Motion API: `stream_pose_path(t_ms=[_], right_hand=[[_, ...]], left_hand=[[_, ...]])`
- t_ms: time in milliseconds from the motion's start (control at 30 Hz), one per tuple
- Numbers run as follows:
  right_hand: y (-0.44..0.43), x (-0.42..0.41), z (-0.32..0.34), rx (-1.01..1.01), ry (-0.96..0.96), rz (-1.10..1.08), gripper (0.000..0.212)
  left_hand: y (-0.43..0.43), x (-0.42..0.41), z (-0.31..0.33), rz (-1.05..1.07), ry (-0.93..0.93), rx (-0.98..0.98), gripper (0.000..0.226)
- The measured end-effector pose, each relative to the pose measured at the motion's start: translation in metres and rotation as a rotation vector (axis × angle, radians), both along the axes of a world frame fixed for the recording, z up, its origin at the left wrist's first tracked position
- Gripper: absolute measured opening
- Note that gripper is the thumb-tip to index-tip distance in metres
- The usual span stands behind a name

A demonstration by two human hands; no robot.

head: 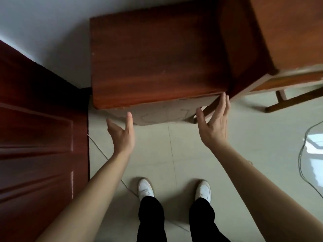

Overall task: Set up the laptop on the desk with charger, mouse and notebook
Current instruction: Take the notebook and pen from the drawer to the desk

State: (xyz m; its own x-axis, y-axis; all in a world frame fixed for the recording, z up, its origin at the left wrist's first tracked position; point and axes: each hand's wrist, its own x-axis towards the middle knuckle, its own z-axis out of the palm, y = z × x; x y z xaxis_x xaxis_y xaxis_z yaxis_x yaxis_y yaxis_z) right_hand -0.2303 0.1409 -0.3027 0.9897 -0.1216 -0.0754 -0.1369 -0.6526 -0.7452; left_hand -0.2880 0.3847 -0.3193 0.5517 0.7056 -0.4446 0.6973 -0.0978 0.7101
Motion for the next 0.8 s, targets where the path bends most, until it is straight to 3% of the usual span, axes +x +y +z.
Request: stream_pose_path(t_ms=[133, 300, 567, 733, 800], right_hand=[[-0.008, 0.002, -0.032, 0.061, 0.073, -0.054, 0.085], [-0.006, 0.018, -0.042, 0.167, 0.12, -0.092, 0.08], [-0.01, 0.026, -0.035, 0.187, 0.163, -0.06, 0.086], [-0.009, 0.026, -0.025, 0.257, 0.192, -0.071, 0.083], [-0.011, 0.027, -0.021, 0.228, 0.199, -0.066, 0.08]], left_hand=[[0.002, -0.002, -0.034, -0.055, -0.141, 0.009, 0.088], [0.009, 0.01, -0.052, 0.085, -0.302, 0.025, 0.073], [0.022, 0.017, -0.039, 0.044, -0.297, -0.083, 0.088], [0.028, 0.012, -0.027, 0.128, -0.302, -0.103, 0.073], [0.018, 0.01, -0.023, -0.017, -0.248, -0.07, 0.062]])
